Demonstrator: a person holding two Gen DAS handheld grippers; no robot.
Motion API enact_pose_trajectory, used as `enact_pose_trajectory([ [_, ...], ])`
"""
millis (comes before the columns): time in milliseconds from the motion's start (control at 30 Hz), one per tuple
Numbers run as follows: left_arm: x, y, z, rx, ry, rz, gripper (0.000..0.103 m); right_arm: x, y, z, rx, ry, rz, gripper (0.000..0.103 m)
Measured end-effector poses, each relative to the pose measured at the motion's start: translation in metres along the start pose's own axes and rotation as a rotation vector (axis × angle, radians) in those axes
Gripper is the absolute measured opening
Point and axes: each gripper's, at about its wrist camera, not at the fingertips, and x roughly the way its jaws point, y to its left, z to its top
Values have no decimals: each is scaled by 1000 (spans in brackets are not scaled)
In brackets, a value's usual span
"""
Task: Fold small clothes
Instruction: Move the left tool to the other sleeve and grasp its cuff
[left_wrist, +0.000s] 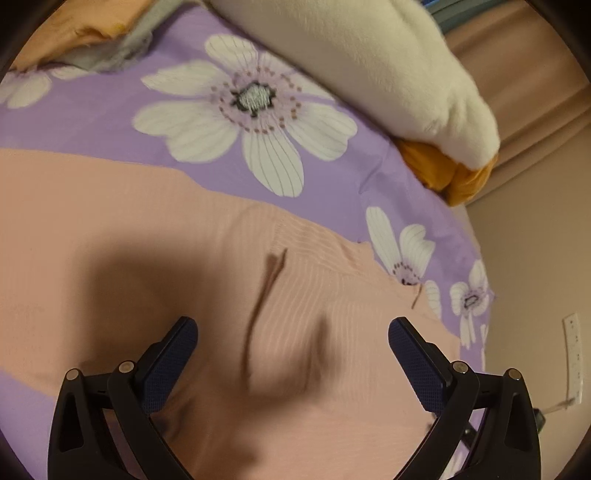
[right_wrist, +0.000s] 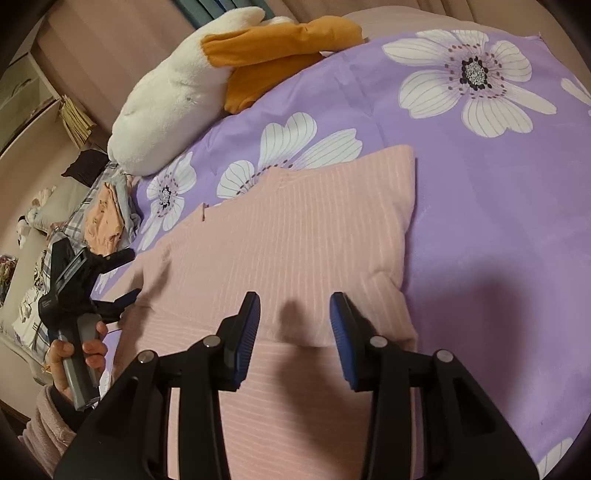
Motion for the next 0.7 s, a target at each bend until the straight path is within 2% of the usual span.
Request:
enact_pose_trajectory([
  [33,-10,2,-2,7,-13,4,102,-1,3,-1,-7,0,0,41],
  [133,-43,16,-8,-2,-50,-1,102,-11,15,-6,-23,-3,30,41],
  [233,-74,41,-15,-61,-83,10,102,-17,27,-10,-41,-10,58,41],
  [433,-129,104,-22,-145,-174,132,102,-26,56,-30,-84,-3,92,47],
  [600,-160,167,-20,-293,-251,145,102,-30,73,-45,-115,18,99,49],
  [700,-165,197,-15,-370,-280,113,102,-30,77,-50,-119,27,95,50],
])
